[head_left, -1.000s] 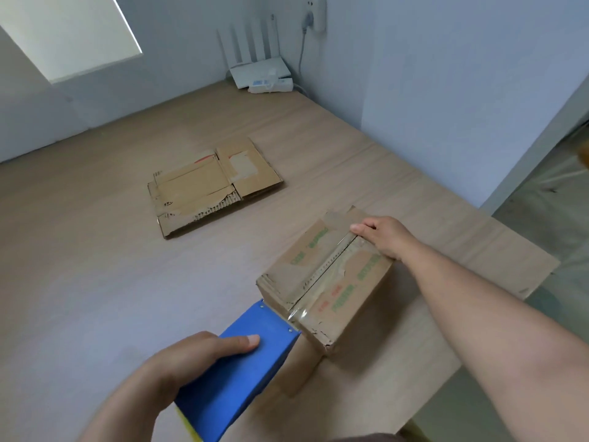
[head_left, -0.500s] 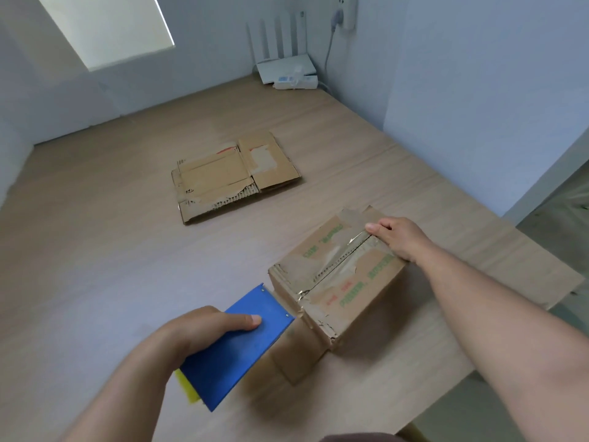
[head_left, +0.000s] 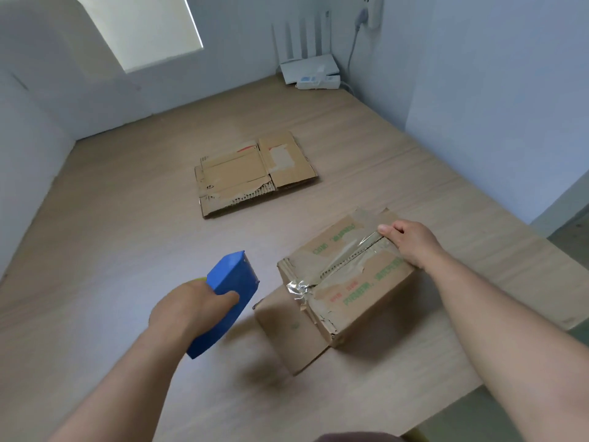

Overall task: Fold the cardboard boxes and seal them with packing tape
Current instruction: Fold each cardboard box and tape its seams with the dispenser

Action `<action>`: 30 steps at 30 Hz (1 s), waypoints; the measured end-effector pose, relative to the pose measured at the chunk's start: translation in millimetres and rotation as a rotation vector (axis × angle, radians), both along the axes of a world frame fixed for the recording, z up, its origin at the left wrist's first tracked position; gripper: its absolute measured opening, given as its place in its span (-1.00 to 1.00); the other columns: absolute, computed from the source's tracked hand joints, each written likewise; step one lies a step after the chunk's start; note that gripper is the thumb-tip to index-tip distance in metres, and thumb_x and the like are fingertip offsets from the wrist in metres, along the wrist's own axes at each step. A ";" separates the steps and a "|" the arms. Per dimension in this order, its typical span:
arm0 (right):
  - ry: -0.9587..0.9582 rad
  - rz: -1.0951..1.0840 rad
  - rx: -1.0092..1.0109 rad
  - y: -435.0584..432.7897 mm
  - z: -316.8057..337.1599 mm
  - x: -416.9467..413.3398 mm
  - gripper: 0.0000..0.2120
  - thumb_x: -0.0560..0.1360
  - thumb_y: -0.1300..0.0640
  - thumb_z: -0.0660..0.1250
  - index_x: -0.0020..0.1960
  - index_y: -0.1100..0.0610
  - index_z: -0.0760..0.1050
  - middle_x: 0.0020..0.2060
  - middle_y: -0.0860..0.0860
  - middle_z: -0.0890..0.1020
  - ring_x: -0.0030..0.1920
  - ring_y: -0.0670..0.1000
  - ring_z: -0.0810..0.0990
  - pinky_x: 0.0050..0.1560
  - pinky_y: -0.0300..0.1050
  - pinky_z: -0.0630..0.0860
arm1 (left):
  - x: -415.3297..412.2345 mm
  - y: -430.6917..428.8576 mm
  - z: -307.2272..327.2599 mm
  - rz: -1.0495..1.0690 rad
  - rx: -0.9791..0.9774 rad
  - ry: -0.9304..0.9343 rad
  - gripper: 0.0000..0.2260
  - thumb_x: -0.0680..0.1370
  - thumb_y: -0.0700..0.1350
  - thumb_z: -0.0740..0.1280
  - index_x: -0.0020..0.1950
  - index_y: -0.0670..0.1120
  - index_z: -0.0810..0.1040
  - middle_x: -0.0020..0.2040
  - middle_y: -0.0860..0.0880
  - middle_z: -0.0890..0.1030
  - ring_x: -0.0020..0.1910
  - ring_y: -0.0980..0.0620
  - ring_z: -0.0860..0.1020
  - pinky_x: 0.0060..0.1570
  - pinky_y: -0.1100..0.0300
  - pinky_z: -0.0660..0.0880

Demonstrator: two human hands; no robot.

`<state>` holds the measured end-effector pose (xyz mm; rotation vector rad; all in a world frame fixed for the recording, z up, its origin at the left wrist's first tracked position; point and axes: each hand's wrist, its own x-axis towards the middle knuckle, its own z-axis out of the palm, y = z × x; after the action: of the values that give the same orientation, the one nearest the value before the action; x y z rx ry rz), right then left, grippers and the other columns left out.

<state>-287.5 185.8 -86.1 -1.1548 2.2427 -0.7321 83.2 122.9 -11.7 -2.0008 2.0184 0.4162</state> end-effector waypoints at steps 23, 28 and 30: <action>0.041 -0.098 -0.017 -3.4 -2.2 23.6 -0.53 0.60 -0.08 0.17 -0.41 0.13 0.27 -0.43 0.02 0.41 -0.26 0.13 0.42 -0.33 -0.07 0.23 | 17.6 -12.0 -72.1 0.049 -0.208 -0.048 -0.67 0.59 0.21 0.16 -0.03 -0.06 0.40 -0.22 -0.01 0.50 -0.22 -0.04 0.46 -0.26 0.16 0.30; 0.050 -0.028 0.031 -13.3 1.5 10.2 -0.54 0.59 -0.13 0.16 -0.38 0.13 0.34 -0.40 -0.02 0.45 -0.21 0.13 0.47 -0.17 -0.04 0.31 | 10.2 -8.3 -63.7 0.118 -0.154 -0.071 -0.63 0.58 0.17 0.18 0.17 -0.10 0.42 -0.05 -0.03 0.59 -0.11 -0.04 0.52 -0.04 0.14 0.37; 0.061 0.001 0.031 -17.1 3.2 9.7 -0.53 0.59 -0.13 0.16 -0.38 0.14 0.31 -0.42 0.00 0.44 -0.22 0.13 0.46 -0.18 -0.03 0.30 | 0.6 -3.8 -59.2 0.173 -0.225 -0.023 -0.53 0.55 0.13 0.24 0.30 -0.17 0.34 0.11 -0.11 0.57 0.11 -0.10 0.52 0.18 0.06 0.37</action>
<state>-277.7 168.7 -83.0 -1.1784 2.2955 -0.6676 83.8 119.0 -70.9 -2.3134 1.9605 0.2065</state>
